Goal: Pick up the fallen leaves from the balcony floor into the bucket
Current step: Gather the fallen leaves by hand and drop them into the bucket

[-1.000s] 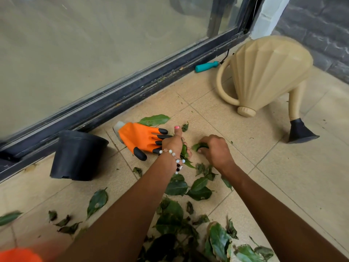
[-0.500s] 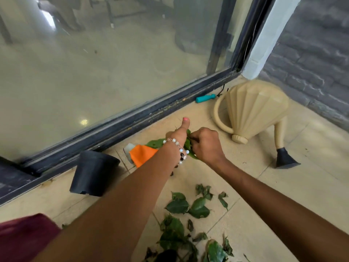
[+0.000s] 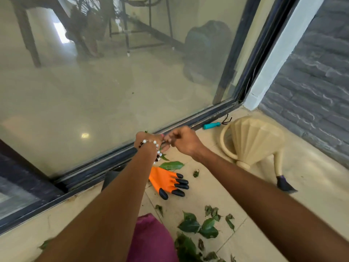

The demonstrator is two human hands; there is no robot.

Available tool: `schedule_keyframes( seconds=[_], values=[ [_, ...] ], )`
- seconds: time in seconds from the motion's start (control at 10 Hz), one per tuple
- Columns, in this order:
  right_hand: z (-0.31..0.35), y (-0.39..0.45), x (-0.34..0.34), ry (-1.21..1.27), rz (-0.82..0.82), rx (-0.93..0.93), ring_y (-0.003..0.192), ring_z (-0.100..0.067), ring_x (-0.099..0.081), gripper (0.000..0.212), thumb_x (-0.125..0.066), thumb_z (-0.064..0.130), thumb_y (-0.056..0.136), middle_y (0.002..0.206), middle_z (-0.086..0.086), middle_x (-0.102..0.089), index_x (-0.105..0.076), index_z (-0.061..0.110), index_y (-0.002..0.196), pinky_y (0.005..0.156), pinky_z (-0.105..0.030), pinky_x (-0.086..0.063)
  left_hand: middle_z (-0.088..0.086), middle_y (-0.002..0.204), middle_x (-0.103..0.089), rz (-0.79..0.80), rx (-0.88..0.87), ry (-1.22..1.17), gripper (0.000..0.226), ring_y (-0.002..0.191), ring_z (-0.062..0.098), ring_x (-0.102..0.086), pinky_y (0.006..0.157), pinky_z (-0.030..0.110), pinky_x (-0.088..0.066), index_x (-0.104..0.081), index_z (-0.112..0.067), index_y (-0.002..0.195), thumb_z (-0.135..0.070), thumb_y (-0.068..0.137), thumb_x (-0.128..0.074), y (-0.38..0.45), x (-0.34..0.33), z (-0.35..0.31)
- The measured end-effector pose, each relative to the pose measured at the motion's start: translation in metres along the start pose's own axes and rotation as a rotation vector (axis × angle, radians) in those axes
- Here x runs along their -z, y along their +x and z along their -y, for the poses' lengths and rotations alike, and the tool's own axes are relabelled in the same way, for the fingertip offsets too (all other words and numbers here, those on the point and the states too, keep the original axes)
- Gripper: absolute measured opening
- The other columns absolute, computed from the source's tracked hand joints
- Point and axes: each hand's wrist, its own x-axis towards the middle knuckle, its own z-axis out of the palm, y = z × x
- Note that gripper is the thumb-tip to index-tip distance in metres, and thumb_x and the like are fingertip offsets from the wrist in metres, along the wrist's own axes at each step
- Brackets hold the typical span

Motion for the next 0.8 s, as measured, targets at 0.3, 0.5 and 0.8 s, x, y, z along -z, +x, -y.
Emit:
schedule_keyframes(
  seconds=[0.3, 0.5, 0.8],
  values=[
    [-0.147, 0.028, -0.056, -0.463, -0.014, -0.247, 0.11, -0.033, -0.061, 0.028, -0.058, 0.016, 0.089, 0.115, -0.016, -0.067, -0.067, 0.01, 0.115, 0.095, -0.034, -0.049, 0.007, 0.037, -0.049, 0.013, 0.093, -0.356, 0.033, 0.028, 0.014, -0.041, 0.047, 0.026, -0.037, -0.048, -0.003, 0.069, -0.013, 0.101, -0.051, 0.013, 0.01, 0.03],
    [-0.175, 0.046, -0.087, -0.646, 0.28, -0.006, 0.134, -0.031, -0.035, 0.059, -0.055, 0.016, 0.092, 0.155, -0.006, -0.032, -0.038, 0.028, 0.147, 0.109, -0.038, -0.038, 0.013, 0.059, -0.051, 0.037, 0.105, -0.411, 0.02, 0.031, 0.014, -0.042, 0.039, 0.017, -0.04, -0.051, 0.002, 0.085, -0.012, 0.099, -0.055, 0.009, -0.013, 0.027],
    [-0.179, 0.045, -0.091, -0.628, -0.16, -0.04, 0.099, -0.031, -0.062, 0.022, -0.056, 0.006, 0.086, 0.102, -0.014, -0.069, -0.069, 0.009, 0.104, 0.081, -0.032, -0.049, 0.013, 0.06, -0.052, 0.067, 0.179, -0.39, 0.036, 0.037, 0.017, -0.044, 0.039, 0.016, -0.038, -0.054, 0.003, 0.081, -0.028, 0.097, -0.058, 0.016, -0.029, 0.04]
  ],
)
